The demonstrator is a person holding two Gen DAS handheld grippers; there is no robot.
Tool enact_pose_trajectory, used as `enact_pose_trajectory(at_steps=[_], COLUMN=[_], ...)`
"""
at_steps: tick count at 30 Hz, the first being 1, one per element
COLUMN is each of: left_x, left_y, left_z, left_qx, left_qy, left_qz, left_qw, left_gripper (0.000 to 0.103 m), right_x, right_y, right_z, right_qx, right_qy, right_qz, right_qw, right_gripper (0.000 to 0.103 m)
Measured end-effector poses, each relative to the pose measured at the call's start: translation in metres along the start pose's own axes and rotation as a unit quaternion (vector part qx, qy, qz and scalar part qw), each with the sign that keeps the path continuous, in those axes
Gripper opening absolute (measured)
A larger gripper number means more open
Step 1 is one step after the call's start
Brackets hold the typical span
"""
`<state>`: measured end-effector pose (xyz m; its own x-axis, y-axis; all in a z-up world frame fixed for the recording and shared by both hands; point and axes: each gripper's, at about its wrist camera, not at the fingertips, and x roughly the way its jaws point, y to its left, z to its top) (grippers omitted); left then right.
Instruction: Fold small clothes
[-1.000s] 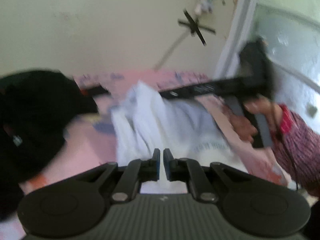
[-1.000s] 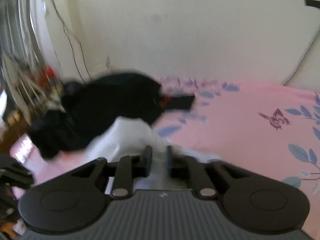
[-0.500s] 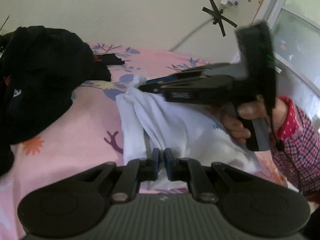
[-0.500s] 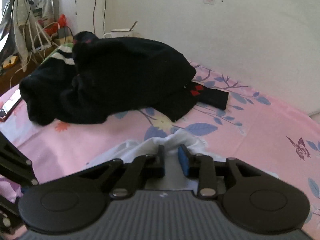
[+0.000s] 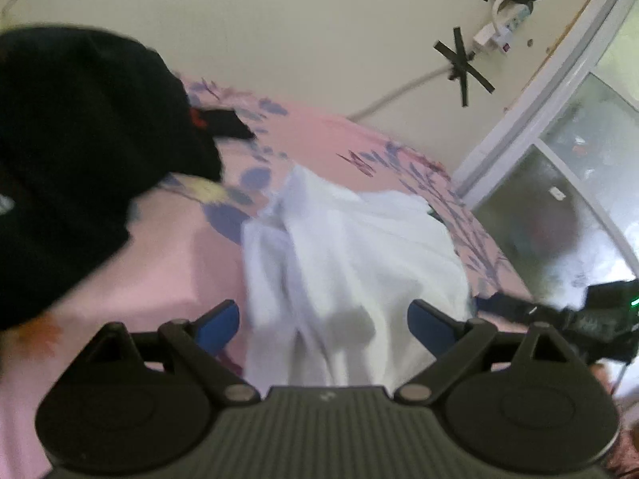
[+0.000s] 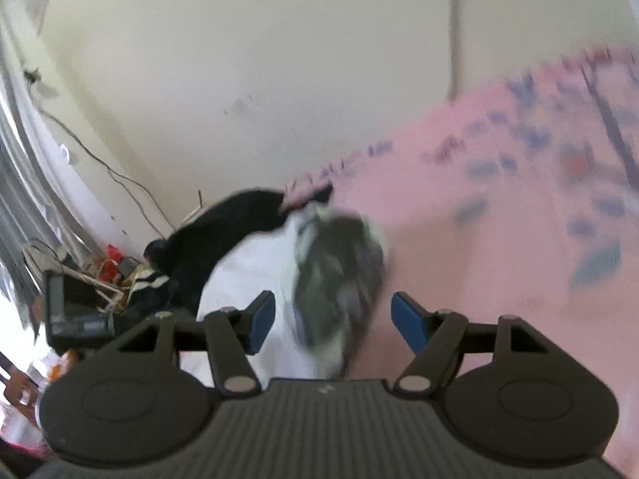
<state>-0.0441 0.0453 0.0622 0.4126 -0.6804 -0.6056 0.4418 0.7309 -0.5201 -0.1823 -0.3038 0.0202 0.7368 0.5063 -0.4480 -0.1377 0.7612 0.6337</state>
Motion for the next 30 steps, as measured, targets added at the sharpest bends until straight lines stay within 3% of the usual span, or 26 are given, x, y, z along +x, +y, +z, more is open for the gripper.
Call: enact_pose_trajectory(at_steps=[3, 5, 7, 9, 10, 11, 12, 14, 16, 22, 27, 28, 30], left_x=[0.005, 0.01, 0.011, 0.012, 0.016, 0.02, 0.025, 0.043, 0.068, 0.181, 0.278, 0.295, 0.329], left_y=[0.0, 0.004, 0.009, 0.011, 0.012, 0.012, 0.012, 0.007, -0.015, -0.102, -0.157, -0.163, -0.17], left_z=[-0.006, -0.012, -0.017, -0.018, -0.016, -0.014, -0.01, 0.005, 0.027, 0.112, 0.163, 0.167, 0.167], left_qx=[-0.004, -0.013, -0.022, -0.033, -0.041, -0.049, -0.06, -0.075, -0.053, 0.033, 0.054, 0.053, 0.046], left_qy=[0.013, 0.022, 0.008, 0.002, 0.008, 0.01, 0.014, 0.026, 0.03, 0.023, 0.001, -0.002, 0.01], left_qz=[-0.022, -0.032, -0.043, -0.045, -0.041, -0.034, -0.038, -0.059, -0.072, -0.083, -0.075, -0.063, -0.036], left_qw=[0.9997, 0.9992, 0.9988, 0.9984, 0.9983, 0.9982, 0.9974, 0.9951, 0.9956, 0.9957, 0.9958, 0.9966, 0.9982], left_gripper=[0.096, 0.095, 0.095, 0.078, 0.051, 0.041, 0.04, 0.036, 0.036, 0.036, 0.035, 0.04, 0.04], right_x=[0.02, 0.038, 0.059, 0.078, 0.085, 0.09, 0.093, 0.088, 0.072, 0.03, 0.017, 0.019, 0.024], right_y=[-0.004, 0.006, 0.018, 0.031, 0.036, 0.039, 0.038, 0.032, 0.019, -0.037, -0.111, -0.128, -0.158], right_z=[-0.013, -0.014, -0.011, -0.008, -0.006, -0.005, 0.0, 0.015, 0.034, 0.101, 0.149, 0.156, 0.163], right_qx=[0.016, -0.012, -0.028, -0.059, -0.078, -0.089, -0.094, -0.093, -0.104, -0.137, -0.129, -0.118, -0.082], right_qy=[0.037, 0.043, 0.055, 0.06, 0.06, 0.058, 0.056, 0.044, 0.014, -0.093, -0.158, -0.163, -0.162], right_qz=[0.017, 0.028, 0.042, 0.046, 0.041, 0.031, 0.023, 0.029, 0.024, -0.076, -0.188, -0.206, -0.243], right_qw=[0.999, 0.999, 0.997, 0.995, 0.994, 0.994, 0.994, 0.994, 0.994, 0.983, 0.961, 0.958, 0.953], right_gripper=[0.068, 0.069, 0.078, 0.078, 0.071, 0.055, 0.048, 0.02, 0.017, 0.017, 0.018, 0.019, 0.034])
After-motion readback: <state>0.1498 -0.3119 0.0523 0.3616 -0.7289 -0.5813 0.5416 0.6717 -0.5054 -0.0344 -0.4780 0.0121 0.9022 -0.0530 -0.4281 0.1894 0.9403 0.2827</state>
